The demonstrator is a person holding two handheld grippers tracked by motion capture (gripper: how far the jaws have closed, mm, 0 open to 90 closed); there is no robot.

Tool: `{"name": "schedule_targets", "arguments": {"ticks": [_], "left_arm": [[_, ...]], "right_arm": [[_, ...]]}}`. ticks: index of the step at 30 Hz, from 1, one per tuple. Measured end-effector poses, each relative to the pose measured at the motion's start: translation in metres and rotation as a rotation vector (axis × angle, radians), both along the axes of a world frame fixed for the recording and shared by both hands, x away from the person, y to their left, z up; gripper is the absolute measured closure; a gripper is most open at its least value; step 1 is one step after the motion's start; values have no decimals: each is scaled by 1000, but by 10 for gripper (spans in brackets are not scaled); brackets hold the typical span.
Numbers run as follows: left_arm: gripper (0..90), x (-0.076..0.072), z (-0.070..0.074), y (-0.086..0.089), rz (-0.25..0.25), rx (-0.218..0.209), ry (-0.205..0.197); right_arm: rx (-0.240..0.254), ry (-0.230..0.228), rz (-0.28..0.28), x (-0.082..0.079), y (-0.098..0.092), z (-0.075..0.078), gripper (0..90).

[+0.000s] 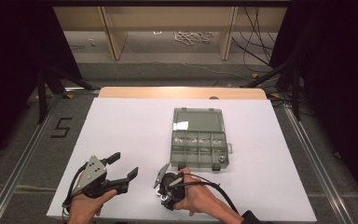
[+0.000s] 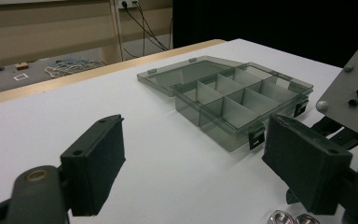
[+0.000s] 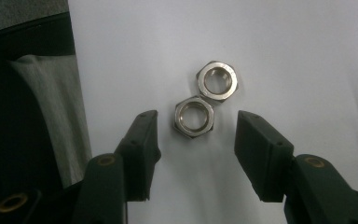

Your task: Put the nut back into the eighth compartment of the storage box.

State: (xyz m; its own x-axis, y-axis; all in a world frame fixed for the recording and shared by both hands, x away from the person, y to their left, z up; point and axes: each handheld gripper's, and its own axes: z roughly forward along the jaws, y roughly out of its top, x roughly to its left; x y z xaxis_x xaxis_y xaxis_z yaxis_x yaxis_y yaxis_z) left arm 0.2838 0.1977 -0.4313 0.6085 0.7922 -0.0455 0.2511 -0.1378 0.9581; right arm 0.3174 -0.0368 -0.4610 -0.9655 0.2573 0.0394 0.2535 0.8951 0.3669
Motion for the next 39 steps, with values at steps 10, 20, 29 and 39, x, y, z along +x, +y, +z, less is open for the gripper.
{"name": "schedule_targets", "arguments": {"ticks": [10,20,29,39], "left_arm": [[195,0,0,0,-2,0,0],[196,0,0,-1,-6,3,1],[196,0,0,-1,-7,2,1],[195,0,-1,-1,-6,-5,-3]], "right_arm": [[-19,-1,-11,2,4,-3,631],[-36,-9,17,0,6,-3,702],[-21,-27,23,4,-6,8,702],[42,-43,-41,21,-35,32,703]]}}
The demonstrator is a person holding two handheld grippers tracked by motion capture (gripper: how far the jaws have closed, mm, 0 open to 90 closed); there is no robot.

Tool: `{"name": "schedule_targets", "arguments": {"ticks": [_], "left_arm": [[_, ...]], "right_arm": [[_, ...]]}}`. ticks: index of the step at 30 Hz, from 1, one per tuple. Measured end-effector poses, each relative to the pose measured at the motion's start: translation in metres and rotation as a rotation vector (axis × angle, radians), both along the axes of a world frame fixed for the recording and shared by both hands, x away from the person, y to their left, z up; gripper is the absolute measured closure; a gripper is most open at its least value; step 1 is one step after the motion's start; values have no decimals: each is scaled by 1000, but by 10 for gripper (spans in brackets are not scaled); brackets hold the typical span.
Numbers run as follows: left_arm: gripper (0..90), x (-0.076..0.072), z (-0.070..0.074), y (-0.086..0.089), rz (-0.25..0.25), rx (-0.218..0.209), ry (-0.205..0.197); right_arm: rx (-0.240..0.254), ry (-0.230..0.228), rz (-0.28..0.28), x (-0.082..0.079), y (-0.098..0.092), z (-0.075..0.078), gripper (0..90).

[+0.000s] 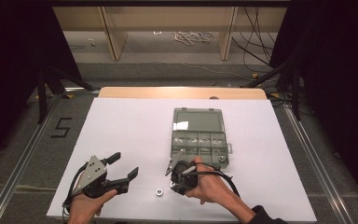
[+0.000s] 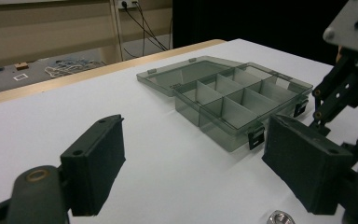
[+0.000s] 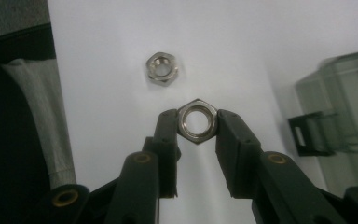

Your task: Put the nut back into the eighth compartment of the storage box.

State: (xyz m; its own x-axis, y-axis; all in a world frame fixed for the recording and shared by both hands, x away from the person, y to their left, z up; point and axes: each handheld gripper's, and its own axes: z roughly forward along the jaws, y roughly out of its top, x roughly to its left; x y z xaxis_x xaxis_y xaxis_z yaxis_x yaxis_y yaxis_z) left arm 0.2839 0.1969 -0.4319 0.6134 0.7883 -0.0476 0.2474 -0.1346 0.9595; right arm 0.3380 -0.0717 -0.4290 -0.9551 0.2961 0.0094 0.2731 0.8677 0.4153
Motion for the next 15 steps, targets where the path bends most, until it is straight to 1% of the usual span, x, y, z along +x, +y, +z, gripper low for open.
{"name": "schedule_targets", "arguments": {"ticks": [1,3,5,6,7,8,12,14,15], "left_arm": [[195,0,0,0,-4,6,-3],[195,-1,0,-1,9,-8,10],[196,-1,1,0,3,4,2],[195,-1,1,0,3,3,3],[196,-1,0,-1,8,-9,11],[195,-1,1,0,2,3,2],[196,0,1,0,-3,9,-3],[196,-1,1,0,4,-1,5],[196,-1,1,0,3,2,3]], "right_arm": [[5,1,-7,1,-3,2,702],[16,-4,-22,5,-8,5,702],[23,-6,-32,8,-13,9,702],[28,-8,-40,9,-16,10,702],[35,-9,-45,10,-18,12,702],[36,-11,-49,12,-21,14,703],[50,-17,-64,15,-31,22,703],[56,-19,-72,17,-36,26,702],[55,-20,-76,18,-38,27,703]]}}
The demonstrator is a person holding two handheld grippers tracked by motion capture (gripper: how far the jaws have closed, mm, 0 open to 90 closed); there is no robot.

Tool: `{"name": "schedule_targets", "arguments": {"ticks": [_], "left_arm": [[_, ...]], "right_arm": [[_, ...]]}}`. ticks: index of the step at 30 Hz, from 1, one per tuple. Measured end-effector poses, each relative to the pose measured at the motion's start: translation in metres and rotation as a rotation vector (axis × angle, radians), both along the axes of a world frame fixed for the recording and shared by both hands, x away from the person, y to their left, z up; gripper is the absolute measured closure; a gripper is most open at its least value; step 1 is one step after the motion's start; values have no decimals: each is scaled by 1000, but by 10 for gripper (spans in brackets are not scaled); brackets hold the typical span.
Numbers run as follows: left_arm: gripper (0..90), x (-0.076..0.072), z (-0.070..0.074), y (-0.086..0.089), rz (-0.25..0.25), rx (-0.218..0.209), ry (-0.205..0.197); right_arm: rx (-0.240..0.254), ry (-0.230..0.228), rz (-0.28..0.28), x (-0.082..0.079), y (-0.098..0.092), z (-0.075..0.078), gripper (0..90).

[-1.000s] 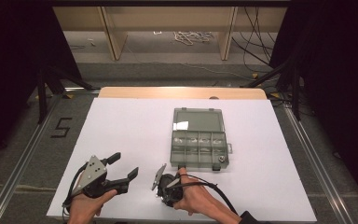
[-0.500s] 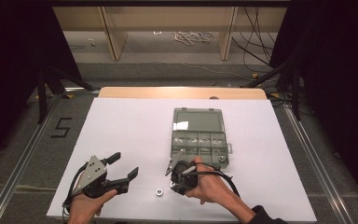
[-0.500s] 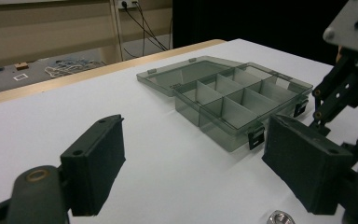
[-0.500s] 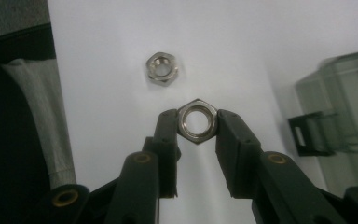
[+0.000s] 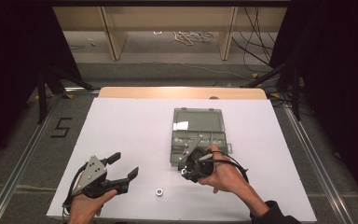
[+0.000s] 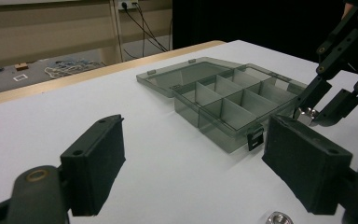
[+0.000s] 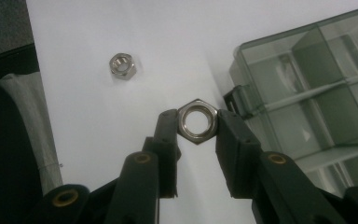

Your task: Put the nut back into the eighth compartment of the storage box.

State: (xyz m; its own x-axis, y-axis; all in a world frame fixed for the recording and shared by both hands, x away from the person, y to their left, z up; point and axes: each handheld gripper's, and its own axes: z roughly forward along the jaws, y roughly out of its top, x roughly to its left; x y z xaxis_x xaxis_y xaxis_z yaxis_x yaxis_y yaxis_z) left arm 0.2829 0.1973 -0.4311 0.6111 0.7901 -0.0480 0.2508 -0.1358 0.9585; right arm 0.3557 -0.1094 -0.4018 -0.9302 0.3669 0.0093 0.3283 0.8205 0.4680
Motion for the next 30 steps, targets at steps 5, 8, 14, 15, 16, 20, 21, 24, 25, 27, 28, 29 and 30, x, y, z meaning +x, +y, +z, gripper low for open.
{"name": "schedule_targets", "arguments": {"ticks": [5,8,14,15,16,20,21,24,25,27,28,29,30], "left_arm": [[195,0,0,1,2,0,-4],[196,0,0,0,1,-1,-6],[195,0,0,0,0,-4,-9],[195,0,1,0,1,-7,-9],[195,0,1,0,0,-7,-10],[195,0,0,0,-3,-12,-15],[195,1,0,0,-3,-13,-16],[195,0,1,0,-1,-11,-14],[196,0,1,0,-2,-12,-15],[195,0,1,0,-3,-15,-18],[195,0,1,0,-1,-15,-18],[195,-1,1,0,-1,-18,-19],[195,-1,2,0,-2,-21,-20]], "right_arm": [[3,-5,-20,4,-10,6,703],[5,-3,-33,7,-16,8,702],[10,-7,-63,13,-28,12,702],[11,-12,-67,15,-30,12,702],[12,-12,-75,16,-33,13,702],[17,-23,-103,21,-43,16,702],[17,-24,-107,22,-45,17,702],[12,-33,-131,25,-52,18,702],[11,-32,-138,26,-54,17,702],[4,-33,-154,28,-59,17,702],[2,-33,-162,30,-61,17,702],[-1,-37,-168,31,-63,17,702],[-1,-35,-177,32,-66,17,702]]}}
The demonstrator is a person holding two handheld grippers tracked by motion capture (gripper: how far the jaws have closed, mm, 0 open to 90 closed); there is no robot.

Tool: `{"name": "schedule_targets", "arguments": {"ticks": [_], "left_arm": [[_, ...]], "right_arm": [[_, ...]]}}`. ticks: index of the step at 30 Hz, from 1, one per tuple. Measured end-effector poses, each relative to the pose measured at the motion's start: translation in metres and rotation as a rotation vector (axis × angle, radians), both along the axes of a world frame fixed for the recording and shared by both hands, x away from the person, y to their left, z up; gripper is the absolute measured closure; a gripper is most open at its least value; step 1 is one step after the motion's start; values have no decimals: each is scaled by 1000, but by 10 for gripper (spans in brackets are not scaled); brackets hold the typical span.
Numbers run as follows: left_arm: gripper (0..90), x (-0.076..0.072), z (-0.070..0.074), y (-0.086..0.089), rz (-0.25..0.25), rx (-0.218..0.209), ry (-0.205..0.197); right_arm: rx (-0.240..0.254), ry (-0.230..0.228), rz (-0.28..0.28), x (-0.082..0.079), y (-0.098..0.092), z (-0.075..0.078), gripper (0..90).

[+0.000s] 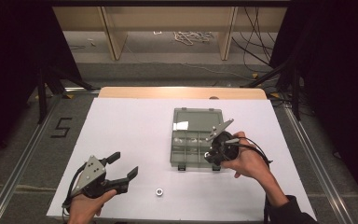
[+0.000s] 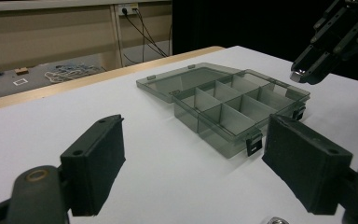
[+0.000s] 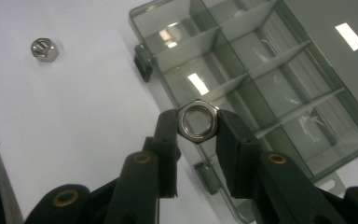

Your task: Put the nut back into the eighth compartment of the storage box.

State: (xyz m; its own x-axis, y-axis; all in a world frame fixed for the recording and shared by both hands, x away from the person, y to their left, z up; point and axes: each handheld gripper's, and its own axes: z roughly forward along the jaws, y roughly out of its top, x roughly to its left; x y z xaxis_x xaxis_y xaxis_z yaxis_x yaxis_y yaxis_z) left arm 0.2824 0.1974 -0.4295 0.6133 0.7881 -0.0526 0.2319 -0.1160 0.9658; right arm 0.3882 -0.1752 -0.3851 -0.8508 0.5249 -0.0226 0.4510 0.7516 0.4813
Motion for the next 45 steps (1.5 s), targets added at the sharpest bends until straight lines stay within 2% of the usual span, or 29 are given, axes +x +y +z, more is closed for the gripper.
{"name": "schedule_targets", "arguments": {"ticks": [7,12,16,38,40,45], "left_arm": [[195,0,0,-1,-13,3,-3],[195,0,0,-1,-13,-19,-3],[195,0,0,-1,-7,-21,1],[195,-1,1,-1,-13,-19,-2],[195,0,0,-1,-12,-18,-1],[195,0,0,-1,-14,-22,-3]], "right_arm": [[-36,1,-60,10,-16,-6,702],[-62,7,-90,16,-24,-13,702],[-78,12,-107,20,-27,-18,702],[-128,16,-115,31,-24,-36,698],[-127,14,-122,31,-24,-37,665],[-115,-28,-140,26,-20,-28,544]]}}
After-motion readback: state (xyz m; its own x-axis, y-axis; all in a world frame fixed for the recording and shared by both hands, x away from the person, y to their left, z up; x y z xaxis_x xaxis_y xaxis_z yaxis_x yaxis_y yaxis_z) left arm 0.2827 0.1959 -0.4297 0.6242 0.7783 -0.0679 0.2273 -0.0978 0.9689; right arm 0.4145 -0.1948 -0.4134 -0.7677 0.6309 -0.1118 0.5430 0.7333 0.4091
